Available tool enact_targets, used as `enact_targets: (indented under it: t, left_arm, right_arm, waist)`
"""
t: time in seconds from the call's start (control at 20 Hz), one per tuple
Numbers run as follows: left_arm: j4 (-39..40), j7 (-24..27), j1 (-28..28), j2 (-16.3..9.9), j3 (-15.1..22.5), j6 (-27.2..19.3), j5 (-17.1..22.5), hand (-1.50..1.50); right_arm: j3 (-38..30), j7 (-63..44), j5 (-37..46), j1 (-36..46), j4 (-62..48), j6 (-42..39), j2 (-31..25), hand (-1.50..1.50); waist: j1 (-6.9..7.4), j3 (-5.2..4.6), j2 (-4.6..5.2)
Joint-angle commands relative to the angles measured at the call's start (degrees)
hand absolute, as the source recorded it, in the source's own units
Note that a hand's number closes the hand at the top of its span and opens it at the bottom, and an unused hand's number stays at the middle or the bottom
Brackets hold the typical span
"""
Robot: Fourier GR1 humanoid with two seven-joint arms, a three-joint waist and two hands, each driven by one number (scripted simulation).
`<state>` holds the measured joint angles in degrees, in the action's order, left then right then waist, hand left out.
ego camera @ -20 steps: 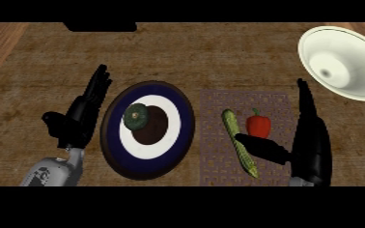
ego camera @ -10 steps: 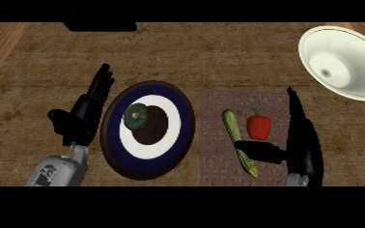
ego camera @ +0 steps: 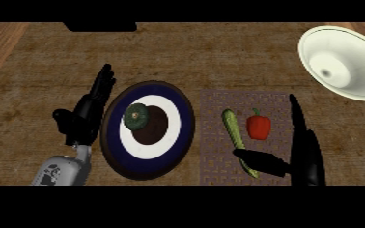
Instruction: Pick the bell pepper from the placemat and place it in the bowl
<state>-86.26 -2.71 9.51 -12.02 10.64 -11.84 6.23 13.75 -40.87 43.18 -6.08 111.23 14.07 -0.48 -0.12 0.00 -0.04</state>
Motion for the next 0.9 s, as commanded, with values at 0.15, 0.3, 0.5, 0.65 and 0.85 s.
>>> enact_targets:
  t: [0.15,0.3,0.5,0.65,0.85]
  left_arm:
    - [3.8,1.9,0.6,3.5,-1.2,1.1,-2.9,0.00]
    - [1.0,0.5,-0.3,2.5,-3.5,3.7,-1.9,0.00]
    - [-1.8,1.5,-5.0,3.7,-1.6,2.4,-5.0,0.00]
    - [-1.8,0.6,-2.2,4.0,-4.4,4.0,-3.7,0.00]
    - [-1.0,-3.3,1.4,3.8,-6.1,5.2,-3.9,0.00]
  right_arm:
    - [1.8,1.1,-2.9,0.0,-0.5,4.8,0.5,-1.50]
    - [-2.2,5.3,-7.2,-2.1,-1.6,3.0,0.2,-1.50]
    - [-2.7,8.8,-10.3,-1.6,-6.0,5.5,-0.9,-1.50]
    - [-4.5,10.1,-12.0,1.1,-9.7,6.7,0.4,-1.50]
    - [-4.0,14.1,-15.0,-1.1,-11.8,6.6,-1.2,-1.50]
  waist:
    - [-0.05,0.00,0.03]
    - [-0.01,0.00,0.01]
    - [0.11,0.01,0.01]
    - [0.08,0.00,0.02]
    - [-0.04,0.01,0.02]
